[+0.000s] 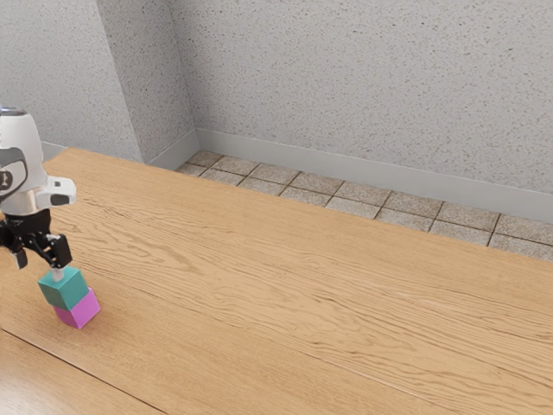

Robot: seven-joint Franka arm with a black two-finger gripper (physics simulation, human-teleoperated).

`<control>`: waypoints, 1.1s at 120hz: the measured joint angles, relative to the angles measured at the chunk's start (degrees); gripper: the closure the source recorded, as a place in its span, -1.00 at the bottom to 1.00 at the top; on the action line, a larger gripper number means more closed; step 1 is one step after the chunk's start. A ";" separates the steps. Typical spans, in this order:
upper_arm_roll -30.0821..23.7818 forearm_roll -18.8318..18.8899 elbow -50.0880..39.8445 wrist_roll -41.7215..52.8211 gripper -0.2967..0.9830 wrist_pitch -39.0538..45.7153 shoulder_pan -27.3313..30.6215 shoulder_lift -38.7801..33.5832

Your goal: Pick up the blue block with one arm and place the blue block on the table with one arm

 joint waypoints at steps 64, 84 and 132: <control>1.61 -1.71 -0.91 1.42 -0.54 6.48 -0.45 3.99; 1.65 -3.28 -2.62 1.64 -0.54 8.60 -0.42 5.05; 1.72 -4.80 -3.16 1.80 -0.54 11.94 0.19 7.30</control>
